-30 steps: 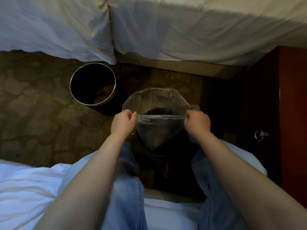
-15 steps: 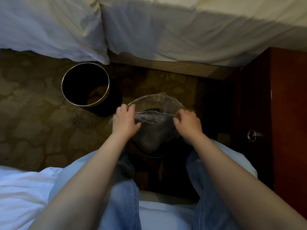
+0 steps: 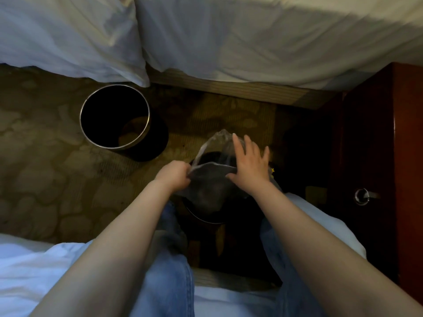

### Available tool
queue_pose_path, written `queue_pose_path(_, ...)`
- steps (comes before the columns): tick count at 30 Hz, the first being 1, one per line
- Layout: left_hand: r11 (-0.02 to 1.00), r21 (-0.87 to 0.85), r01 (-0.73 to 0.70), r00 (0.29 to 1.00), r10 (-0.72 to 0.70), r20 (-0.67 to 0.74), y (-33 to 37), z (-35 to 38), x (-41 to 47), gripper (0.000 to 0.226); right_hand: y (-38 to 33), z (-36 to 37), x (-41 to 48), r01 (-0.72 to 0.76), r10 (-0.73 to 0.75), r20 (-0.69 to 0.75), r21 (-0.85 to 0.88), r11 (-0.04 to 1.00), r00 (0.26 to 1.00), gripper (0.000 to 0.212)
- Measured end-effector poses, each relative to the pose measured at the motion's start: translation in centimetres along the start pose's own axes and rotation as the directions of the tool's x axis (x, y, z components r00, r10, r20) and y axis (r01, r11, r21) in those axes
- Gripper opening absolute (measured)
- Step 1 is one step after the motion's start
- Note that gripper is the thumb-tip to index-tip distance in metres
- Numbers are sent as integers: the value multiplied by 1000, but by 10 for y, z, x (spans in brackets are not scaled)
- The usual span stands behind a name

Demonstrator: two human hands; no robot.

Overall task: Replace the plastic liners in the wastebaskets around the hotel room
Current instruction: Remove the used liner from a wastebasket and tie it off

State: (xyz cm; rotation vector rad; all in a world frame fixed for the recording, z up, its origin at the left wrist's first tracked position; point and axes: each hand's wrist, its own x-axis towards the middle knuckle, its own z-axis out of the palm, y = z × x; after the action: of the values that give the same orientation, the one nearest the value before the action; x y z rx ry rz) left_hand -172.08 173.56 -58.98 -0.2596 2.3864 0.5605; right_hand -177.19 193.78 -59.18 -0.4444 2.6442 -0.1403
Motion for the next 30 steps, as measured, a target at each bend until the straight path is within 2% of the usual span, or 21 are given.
queue_pose_path(3, 962, 210, -177, 983, 182, -6, 17, -7, -12, 12, -11, -8, 2, 153, -152, -16, 28, 988, 988, 111)
queue_pose_path(5, 897, 311, -314, 940, 340, -34, 28, -7, -22, 9, -15, -12, 3, 253, -256, 36, 76, 964, 966, 107)
queue_pose_path(7, 854, 334, -399, 895, 441, -58, 32, -1, -32, 13, -16, -12, 2, 319, -325, 119, 69, 945, 938, 99)
queue_pose_path(8, 861, 289, -419, 878, 465, -112, 31, 0, -36, 14, -16, -10, 0, 329, -337, 172, 73, 942, 926, 94)
queue_pose_path(10, 907, 85, -413, 859, 419, -295, 31, 0, -41, 11, -18, -6, -6, 309, -340, 268, 155, 939, 901, 92)
queue_pose_path(13, 897, -232, -378, 860, 247, -447, 38, -6, -42, 6, -27, 0, -17, 209, -370, 286, 465, 860, 884, 90)
queue_pose_path(15, 854, -349, -387, 861, 198, -468, 44, -9, -42, 7, -33, 4, -21, 60, -317, 250, 693, 719, 915, 67)
queue_pose_path(17, 784, -469, -405, 865, 163, -474, 46, -13, -44, 13, -37, 6, -22, -35, -194, 218, 745, 666, 957, 31)
queue_pose_path(18, 715, -574, -398, 882, 127, -454, 44, -17, -46, 21, -37, 6, -19, -71, -124, 208, 733, 676, 970, 15)
queue_pose_path(19, 628, -683, -373, 907, 91, -411, 38, -22, -48, 33, -36, 4, -17, -105, -61, 198, 728, 678, 978, 8)
queue_pose_path(20, 568, -756, -325, 935, 75, -346, 30, -28, -47, 50, -34, 0, -15, -122, -13, 179, 722, 681, 984, 17)
queue_pose_path(21, 577, -778, -251, 964, 78, -253, 19, -32, -46, 68, -30, -1, -12, -106, 5, 144, 704, 703, 990, 22)
queue_pose_path(22, 649, -744, -157, 987, 82, -136, 9, -34, -43, 86, -27, -5, -10, -52, -3, 84, 649, 759, 996, 20)
queue_pose_path(24, 856, -517, 17, 996, 31, 84, -6, -26, -39, 110, -24, -15, -9, 63, -71, -2, 487, 871, 998, 16)
queue_pose_path(26, 946, -313, 90, 983, -34, 181, -3, -11, -35, 120, -24, -20, -9, 90, -79, -43, 415, 905, 996, 11)
queue_pose_path(28, 937, -348, 23, 988, 33, 152, 11, 0, -30, 122, -27, -26, -10, 83, -70, -47, 440, 894, 996, 12)
queue_pose_path(30, 866, -486, -121, 983, 173, 63, 33, 5, -24, 97, -30, -29, -11, 77, -98, 8, 554, 829, 995, 21)
